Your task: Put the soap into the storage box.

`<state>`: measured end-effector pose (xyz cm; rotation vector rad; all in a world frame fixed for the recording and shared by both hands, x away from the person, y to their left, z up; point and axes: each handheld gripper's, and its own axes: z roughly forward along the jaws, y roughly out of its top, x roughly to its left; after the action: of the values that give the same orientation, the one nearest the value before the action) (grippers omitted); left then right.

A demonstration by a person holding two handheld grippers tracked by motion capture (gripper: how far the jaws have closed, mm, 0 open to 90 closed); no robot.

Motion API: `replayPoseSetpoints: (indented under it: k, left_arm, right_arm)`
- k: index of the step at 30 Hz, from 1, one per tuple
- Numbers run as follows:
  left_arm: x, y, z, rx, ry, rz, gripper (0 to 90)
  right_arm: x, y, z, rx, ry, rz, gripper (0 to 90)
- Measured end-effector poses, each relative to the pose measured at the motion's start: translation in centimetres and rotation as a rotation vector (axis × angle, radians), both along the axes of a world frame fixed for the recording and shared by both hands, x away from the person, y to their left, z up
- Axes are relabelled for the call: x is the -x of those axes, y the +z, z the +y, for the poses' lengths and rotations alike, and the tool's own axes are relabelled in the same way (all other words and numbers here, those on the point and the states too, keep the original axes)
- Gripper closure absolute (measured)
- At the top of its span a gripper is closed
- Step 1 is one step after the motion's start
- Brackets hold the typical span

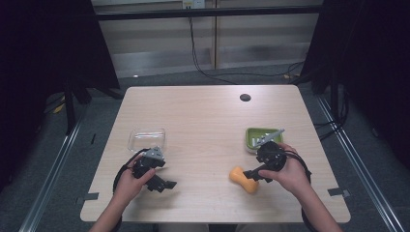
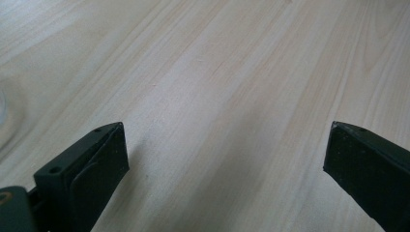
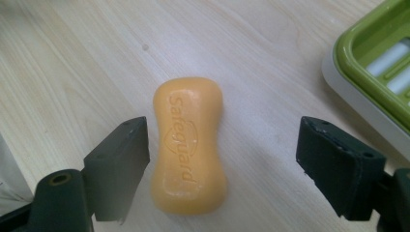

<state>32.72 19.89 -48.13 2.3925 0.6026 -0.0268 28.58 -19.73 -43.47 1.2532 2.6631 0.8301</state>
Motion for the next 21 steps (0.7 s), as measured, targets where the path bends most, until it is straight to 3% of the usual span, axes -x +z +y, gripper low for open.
replayPoseSetpoints:
  k: [1, 3, 9, 17, 19, 21]
  left_arm:
    - [0.0, -0.1, 0.0, 0.019, 0.004, 0.002, 1.6]
    - [0.0, 0.0, 0.0, 0.003, 0.001, 0.001, 1.7]
    - [0.0, -0.1, -0.2, 0.026, 0.005, -0.003, 1.7]
    - [-0.2, 0.2, -0.1, 0.007, 0.004, 0.0, 1.6]
    - [-0.3, -0.1, -0.4, 0.034, 0.004, -0.003, 1.7]
    - [-0.3, 0.0, -0.4, 0.014, -0.007, 0.0, 1.7]
  right_arm:
    - [0.0, 0.0, 0.0, 0.001, 0.008, -0.005, 19.0]
    - [0.1, 0.1, 0.2, 0.003, 0.006, -0.011, 18.7]
    - [0.3, -0.2, 1.1, 0.025, 0.031, -0.002, 19.4]
    - [0.2, -1.1, 3.0, 0.074, 0.078, 0.033, 22.7]
    - [0.1, -1.4, 3.4, 0.084, 0.085, 0.038, 23.0]
    - [0.1, -1.6, 3.7, 0.099, 0.095, 0.043, 24.0]
